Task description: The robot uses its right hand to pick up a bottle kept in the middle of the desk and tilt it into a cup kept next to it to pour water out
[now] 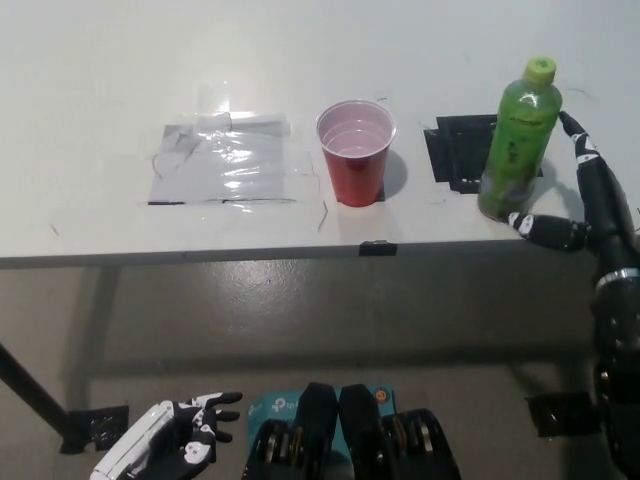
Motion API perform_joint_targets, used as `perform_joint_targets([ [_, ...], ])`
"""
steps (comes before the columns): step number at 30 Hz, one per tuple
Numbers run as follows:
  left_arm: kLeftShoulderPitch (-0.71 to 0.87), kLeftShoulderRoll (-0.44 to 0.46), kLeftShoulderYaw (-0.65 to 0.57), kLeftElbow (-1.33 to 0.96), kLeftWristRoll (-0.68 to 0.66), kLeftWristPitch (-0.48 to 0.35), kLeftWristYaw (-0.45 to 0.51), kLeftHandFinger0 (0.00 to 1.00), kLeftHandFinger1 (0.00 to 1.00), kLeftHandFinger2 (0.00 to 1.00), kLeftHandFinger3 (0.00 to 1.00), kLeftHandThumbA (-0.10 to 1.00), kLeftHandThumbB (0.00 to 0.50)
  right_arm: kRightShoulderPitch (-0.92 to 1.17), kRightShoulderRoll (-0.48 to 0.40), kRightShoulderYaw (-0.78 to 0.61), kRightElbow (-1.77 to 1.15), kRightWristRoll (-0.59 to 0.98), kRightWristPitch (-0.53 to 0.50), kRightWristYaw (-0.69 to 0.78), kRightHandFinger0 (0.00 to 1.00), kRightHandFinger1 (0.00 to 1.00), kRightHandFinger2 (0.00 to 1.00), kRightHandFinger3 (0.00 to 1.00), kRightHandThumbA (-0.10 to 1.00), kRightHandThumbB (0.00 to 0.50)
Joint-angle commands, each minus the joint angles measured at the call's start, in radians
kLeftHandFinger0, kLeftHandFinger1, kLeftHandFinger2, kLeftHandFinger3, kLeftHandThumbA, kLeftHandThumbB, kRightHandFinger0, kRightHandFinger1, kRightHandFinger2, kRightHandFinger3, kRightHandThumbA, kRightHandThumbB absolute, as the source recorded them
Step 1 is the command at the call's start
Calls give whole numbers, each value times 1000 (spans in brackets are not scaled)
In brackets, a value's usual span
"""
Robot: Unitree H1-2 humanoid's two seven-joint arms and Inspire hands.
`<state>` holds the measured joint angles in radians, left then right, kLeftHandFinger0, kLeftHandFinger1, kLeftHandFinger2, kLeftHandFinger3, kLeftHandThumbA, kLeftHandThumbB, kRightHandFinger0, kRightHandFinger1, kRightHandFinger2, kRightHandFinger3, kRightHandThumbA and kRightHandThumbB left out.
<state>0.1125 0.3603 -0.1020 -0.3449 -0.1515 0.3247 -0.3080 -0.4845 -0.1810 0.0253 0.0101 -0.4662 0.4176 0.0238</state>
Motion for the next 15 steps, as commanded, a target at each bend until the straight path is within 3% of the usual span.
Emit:
perform_joint_targets([
  [1,6,-1,-5,-22,-4,-10,-14,780,828,860,944,916,194,-52,27,-37,44,-16,52,-13,1000,1000,1000,1000,884,500],
  [6,14,-3,-8,-6,-4,-33,-20,766,816,849,936,938,233,-53,102,-111,157,27,52,-75,1000,1000,1000,1000,868,500],
  [11,13,-1,-11,-14,-13,-30,-33,761,814,856,952,922,196,-76,130,-101,197,7,52,-96,1000,1000,1000,1000,890,500],
  [15,6,2,-17,-11,-21,-28,-46,788,824,860,967,933,218,-96,159,-98,181,7,52,-72,1000,1000,1000,1000,866,500],
])
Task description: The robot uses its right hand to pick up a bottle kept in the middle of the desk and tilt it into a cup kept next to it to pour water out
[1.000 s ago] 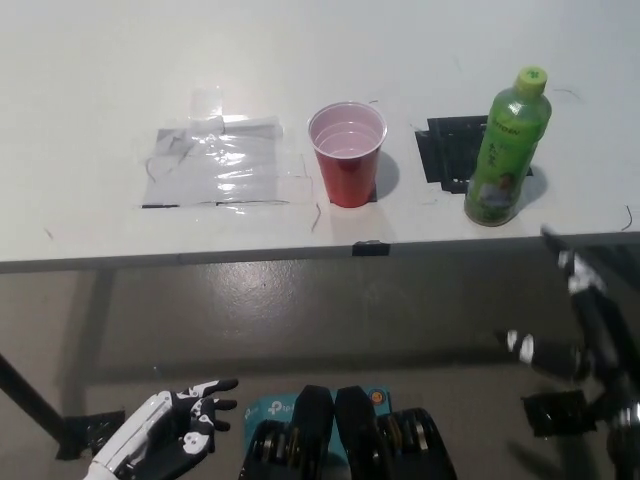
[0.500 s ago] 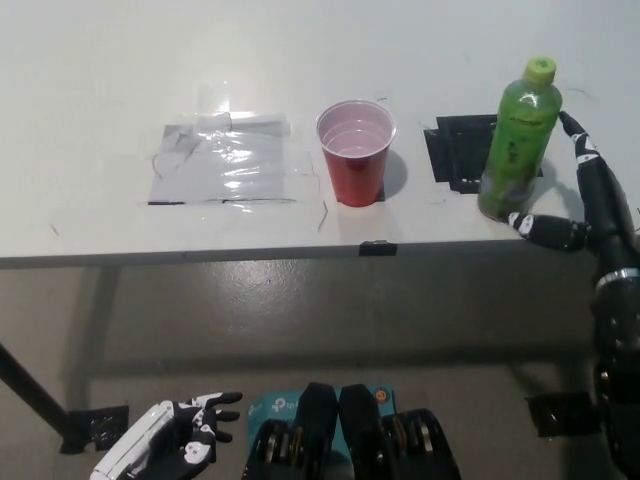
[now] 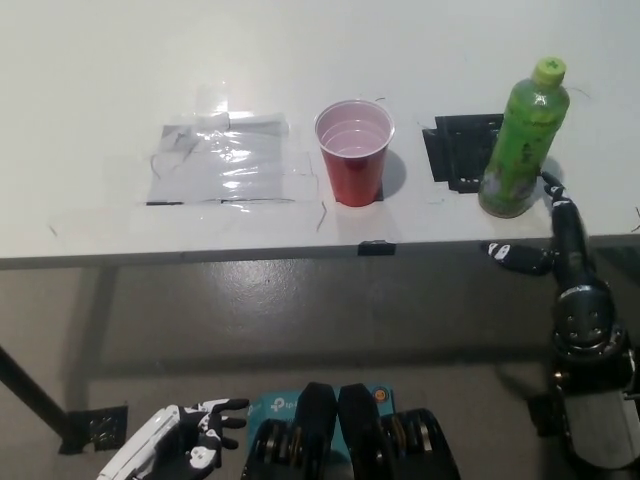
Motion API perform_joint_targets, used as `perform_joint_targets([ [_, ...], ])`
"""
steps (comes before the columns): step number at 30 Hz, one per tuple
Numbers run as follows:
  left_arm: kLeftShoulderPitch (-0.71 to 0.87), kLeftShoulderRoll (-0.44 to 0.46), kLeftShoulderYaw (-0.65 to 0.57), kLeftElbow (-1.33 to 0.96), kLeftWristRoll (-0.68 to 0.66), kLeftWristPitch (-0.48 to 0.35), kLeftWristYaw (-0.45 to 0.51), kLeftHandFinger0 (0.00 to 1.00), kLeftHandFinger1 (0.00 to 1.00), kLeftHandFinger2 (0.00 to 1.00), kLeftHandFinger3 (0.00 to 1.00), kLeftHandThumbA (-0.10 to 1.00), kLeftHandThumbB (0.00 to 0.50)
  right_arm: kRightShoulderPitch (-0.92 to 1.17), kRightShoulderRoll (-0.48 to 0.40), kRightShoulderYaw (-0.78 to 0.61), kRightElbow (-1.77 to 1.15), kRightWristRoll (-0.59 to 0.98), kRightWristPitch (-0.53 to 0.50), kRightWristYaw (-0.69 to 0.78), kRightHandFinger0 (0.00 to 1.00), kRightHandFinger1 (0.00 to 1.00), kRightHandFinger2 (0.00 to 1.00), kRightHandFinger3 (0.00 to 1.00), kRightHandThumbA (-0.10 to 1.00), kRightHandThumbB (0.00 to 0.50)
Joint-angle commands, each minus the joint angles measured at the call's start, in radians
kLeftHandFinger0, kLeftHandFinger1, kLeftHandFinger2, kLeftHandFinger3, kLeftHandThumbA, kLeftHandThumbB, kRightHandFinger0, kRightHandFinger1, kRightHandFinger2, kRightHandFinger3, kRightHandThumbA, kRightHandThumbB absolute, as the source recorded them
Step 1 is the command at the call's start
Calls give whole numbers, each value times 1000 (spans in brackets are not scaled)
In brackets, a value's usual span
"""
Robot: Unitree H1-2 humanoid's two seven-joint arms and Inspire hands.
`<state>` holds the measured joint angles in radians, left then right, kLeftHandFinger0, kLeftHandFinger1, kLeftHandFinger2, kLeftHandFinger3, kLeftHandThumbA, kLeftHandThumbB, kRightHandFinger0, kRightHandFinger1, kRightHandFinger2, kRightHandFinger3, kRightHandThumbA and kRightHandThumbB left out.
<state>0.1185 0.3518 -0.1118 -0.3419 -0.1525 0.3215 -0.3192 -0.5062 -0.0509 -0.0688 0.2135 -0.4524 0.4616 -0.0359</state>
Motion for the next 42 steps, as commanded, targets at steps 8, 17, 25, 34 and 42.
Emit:
perform_joint_targets([
  [8,-3,18,-20,-11,-15,-24,-51,817,829,854,969,977,197,-147,72,-32,-33,-104,8,22,1000,1000,1000,1000,812,500],
  [17,11,22,-12,-20,-16,-25,-61,841,843,863,1000,1000,247,-213,47,-103,-47,-152,8,74,1000,1000,1000,1000,766,500],
  [25,18,22,-17,-19,-7,-33,-70,844,850,876,1000,1000,268,-217,27,-98,-49,-183,8,99,1000,1000,1000,1000,738,500],
  [34,7,31,-36,-18,-5,-25,-91,864,859,890,1000,1000,266,-207,54,-76,-36,-197,8,93,1000,1000,1000,1000,724,500],
  [42,25,25,-36,-7,-1,-51,-88,851,851,878,1000,1000,336,-205,52,-45,-5,-184,8,76,1000,1000,1000,1000,746,500],
])
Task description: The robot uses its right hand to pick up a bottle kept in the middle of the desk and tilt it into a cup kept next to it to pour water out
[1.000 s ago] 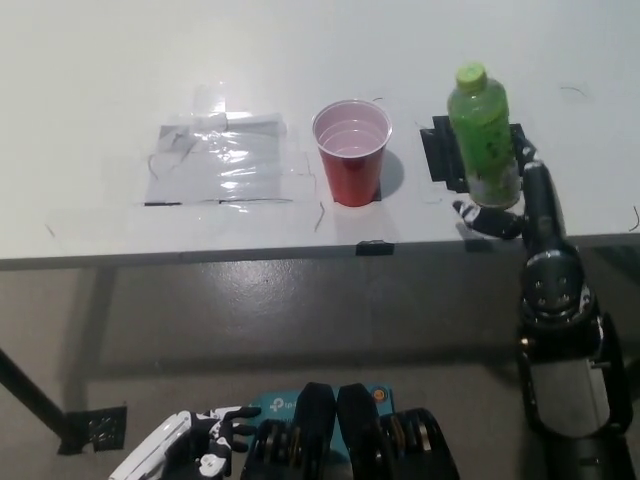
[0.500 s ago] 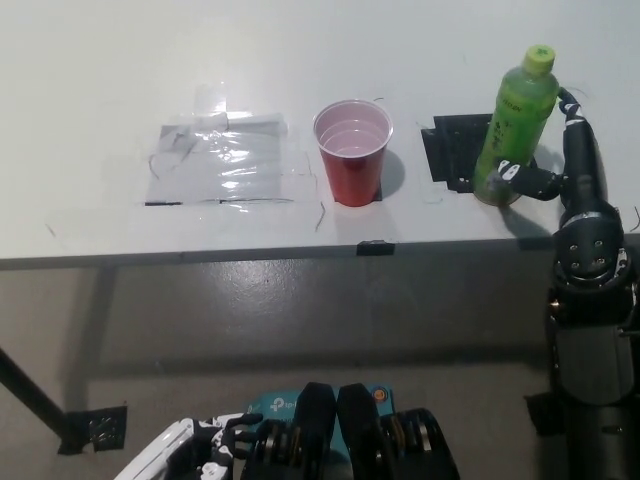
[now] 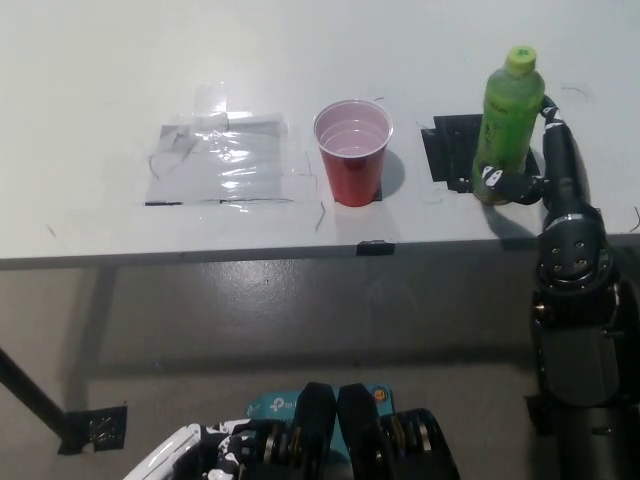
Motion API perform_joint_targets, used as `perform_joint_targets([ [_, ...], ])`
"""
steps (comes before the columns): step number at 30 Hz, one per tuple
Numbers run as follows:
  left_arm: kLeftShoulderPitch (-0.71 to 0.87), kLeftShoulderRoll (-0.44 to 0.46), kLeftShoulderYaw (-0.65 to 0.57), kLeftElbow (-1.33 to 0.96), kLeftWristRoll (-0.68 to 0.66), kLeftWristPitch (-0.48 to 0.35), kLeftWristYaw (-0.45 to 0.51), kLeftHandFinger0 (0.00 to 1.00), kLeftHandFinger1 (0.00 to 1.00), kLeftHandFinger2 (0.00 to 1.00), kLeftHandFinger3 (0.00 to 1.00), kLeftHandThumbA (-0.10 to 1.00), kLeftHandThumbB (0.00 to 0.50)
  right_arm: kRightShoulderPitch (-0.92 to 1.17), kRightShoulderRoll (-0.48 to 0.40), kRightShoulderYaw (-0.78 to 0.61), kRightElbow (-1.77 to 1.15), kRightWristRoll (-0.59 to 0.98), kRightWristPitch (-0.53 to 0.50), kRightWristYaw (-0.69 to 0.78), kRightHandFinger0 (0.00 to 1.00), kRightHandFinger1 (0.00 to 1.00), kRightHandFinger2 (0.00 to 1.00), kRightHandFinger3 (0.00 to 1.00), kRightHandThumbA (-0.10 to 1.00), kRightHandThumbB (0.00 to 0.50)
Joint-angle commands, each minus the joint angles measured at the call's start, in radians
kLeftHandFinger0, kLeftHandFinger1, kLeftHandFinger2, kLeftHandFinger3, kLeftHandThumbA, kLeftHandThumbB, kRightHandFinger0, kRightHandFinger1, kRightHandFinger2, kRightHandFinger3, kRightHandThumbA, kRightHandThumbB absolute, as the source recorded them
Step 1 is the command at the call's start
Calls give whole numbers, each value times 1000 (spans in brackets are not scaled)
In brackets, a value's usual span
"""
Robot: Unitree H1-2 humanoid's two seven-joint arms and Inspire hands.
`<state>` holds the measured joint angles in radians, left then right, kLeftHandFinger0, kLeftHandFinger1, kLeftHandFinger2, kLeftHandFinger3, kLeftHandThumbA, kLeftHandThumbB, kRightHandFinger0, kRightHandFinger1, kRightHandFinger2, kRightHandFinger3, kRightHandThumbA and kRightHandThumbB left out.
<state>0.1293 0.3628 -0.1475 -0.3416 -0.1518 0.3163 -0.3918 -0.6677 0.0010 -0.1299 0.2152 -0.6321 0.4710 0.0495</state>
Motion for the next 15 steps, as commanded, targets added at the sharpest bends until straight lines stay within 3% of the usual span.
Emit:
perform_joint_targets([
  [1,16,13,0,-6,-1,-51,-16,848,850,876,1000,1000,336,-44,0,16,-6,-5,-1,-9,1000,1000,1000,1000,745,500],
  [7,32,7,3,-1,1,-57,-9,833,840,857,1000,1000,401,-77,-6,-35,63,19,-1,-31,1000,1000,1000,1000,716,500],
  [15,41,5,4,0,-14,-71,-17,839,856,871,1000,1000,372,-147,-51,-21,216,57,-5,-149,1000,1000,1000,1000,703,500],
])
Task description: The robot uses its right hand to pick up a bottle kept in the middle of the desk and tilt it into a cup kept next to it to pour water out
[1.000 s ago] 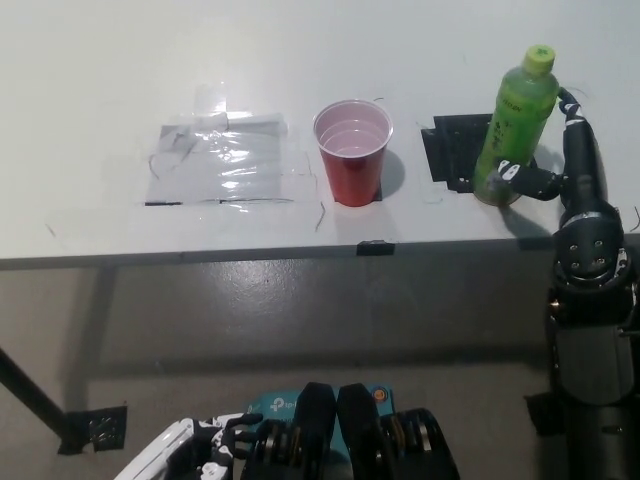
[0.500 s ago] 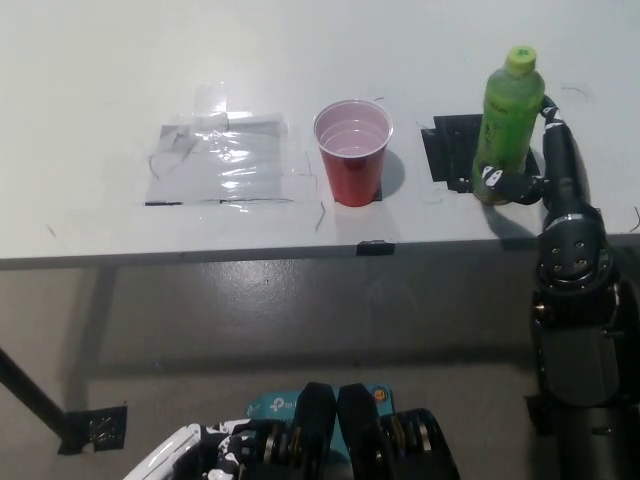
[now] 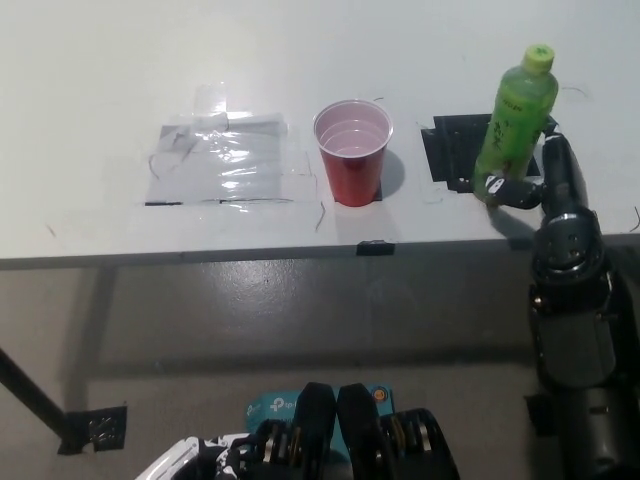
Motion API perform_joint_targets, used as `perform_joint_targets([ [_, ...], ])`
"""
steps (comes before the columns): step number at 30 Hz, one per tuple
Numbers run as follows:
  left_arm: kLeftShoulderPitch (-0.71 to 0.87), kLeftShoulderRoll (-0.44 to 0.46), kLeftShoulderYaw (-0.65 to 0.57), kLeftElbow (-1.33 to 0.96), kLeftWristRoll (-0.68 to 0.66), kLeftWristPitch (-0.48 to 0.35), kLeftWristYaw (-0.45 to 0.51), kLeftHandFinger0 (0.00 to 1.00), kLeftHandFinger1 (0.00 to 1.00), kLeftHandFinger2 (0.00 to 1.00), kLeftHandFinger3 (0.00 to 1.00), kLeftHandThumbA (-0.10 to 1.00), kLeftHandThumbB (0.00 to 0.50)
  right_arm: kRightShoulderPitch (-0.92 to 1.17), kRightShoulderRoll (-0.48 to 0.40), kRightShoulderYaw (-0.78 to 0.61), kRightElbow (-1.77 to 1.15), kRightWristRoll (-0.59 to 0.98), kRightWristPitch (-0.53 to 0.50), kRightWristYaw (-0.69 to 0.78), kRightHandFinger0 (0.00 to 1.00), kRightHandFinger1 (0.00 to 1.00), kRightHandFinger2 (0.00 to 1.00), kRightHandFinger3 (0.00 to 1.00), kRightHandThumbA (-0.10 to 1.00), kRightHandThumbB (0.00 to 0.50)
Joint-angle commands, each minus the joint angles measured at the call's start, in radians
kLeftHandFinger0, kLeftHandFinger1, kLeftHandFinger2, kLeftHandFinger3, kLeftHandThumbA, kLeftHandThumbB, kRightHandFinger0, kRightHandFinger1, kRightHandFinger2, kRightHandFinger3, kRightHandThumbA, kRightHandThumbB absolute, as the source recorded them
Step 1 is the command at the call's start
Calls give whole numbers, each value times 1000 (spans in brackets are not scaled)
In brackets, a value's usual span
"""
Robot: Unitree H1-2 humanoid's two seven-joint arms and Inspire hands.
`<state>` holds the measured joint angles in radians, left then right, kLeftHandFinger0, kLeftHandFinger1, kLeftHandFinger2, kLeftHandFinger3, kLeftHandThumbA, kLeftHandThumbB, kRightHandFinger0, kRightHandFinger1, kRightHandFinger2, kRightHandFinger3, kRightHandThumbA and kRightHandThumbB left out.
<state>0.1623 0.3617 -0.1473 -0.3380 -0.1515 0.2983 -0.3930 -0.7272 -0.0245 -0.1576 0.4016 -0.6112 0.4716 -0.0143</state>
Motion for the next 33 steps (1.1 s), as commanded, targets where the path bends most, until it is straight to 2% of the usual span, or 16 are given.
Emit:
perform_joint_targets([
  [1,7,4,4,-6,-15,-43,-14,844,858,870,1000,1000,377,-98,-27,6,46,40,-4,-100,1000,1000,1000,1000,702,500],
  [6,2,5,-2,0,-8,-47,-17,845,857,869,1000,1000,388,-136,-40,-1,122,83,-34,-143,1000,1000,1000,1000,691,500],
  [8,-5,8,-8,0,-3,-35,-19,853,863,873,1000,1000,408,-149,-45,6,136,95,-47,-148,1000,1000,1000,1000,690,500],
  [9,-2,8,-8,3,-6,-41,-21,857,865,875,1000,1000,398,-149,-45,11,139,99,-51,-150,1000,1000,1000,1000,689,500],
  [16,-3,5,-8,13,-7,-53,-22,854,865,872,1000,1000,436,-178,-55,43,156,114,-37,-170,1000,1000,1000,1000,698,500],
  [19,-2,5,-9,6,-8,-47,-22,844,861,865,1000,1000,421,-177,-54,48,147,129,-30,-167,1000,1000,1000,1000,695,500],
  [24,-2,4,-8,7,-11,-42,-25,848,860,863,1000,1000,435,-171,-41,37,143,188,-44,-154,1000,1000,1000,1000,645,500],
  [27,-2,3,-9,3,-1,-40,-23,846,854,852,993,1000,444,-172,-39,38,141,208,-45,-154,1000,1000,1000,1000,681,500],
  [30,-3,5,-10,1,-4,-41,-27,851,859,857,994,1000,416,-175,-37,34,145,222,-58,-174,1000,1000,1000,1000,709,500],
  [33,-5,7,-10,9,-8,-49,-33,853,861,862,994,1000,428,-174,-38,30,138,241,-80,-181,1000,1000,1000,1000,705,500],
])
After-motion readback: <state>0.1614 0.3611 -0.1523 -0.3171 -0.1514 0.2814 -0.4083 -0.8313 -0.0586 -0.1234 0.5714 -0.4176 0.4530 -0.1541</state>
